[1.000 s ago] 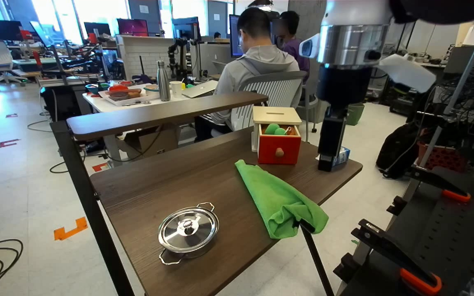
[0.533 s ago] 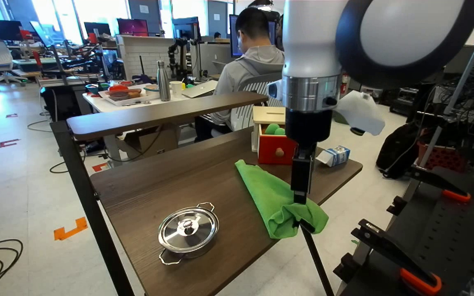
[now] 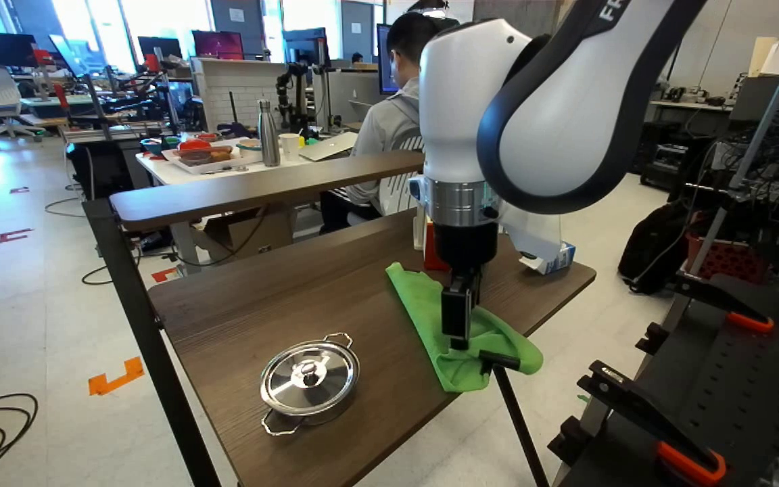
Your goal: Slide the cloth up on the table
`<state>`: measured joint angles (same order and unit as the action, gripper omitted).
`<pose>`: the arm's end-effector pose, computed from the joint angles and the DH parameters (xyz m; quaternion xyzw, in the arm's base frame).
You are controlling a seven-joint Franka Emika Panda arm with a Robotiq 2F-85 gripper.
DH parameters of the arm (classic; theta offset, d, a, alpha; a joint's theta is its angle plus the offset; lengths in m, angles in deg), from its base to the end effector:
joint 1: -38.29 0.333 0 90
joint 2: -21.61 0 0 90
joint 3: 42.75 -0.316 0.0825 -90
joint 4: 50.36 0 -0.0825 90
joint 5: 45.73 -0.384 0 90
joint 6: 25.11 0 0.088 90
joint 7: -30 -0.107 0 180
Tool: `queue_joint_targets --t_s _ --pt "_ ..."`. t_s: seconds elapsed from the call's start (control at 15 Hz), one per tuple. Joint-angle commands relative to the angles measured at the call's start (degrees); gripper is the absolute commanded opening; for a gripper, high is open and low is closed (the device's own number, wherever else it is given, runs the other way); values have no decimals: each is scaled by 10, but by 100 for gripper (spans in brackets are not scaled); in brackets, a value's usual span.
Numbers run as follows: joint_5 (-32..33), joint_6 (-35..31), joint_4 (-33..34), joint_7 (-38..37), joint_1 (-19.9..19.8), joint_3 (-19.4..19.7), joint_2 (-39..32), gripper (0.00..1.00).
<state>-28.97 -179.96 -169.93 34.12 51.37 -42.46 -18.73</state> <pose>0.5378 0.1320 0.0733 0.9576 0.2789 -0.0394 0.0608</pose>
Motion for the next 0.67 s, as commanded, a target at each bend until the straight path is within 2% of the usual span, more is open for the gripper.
queue_joint_targets --t_s 0.0,0.6 --pt "11 28 69 -7 16 11 -52 100" --pt "8 103 205 3 23 0 -125 100"
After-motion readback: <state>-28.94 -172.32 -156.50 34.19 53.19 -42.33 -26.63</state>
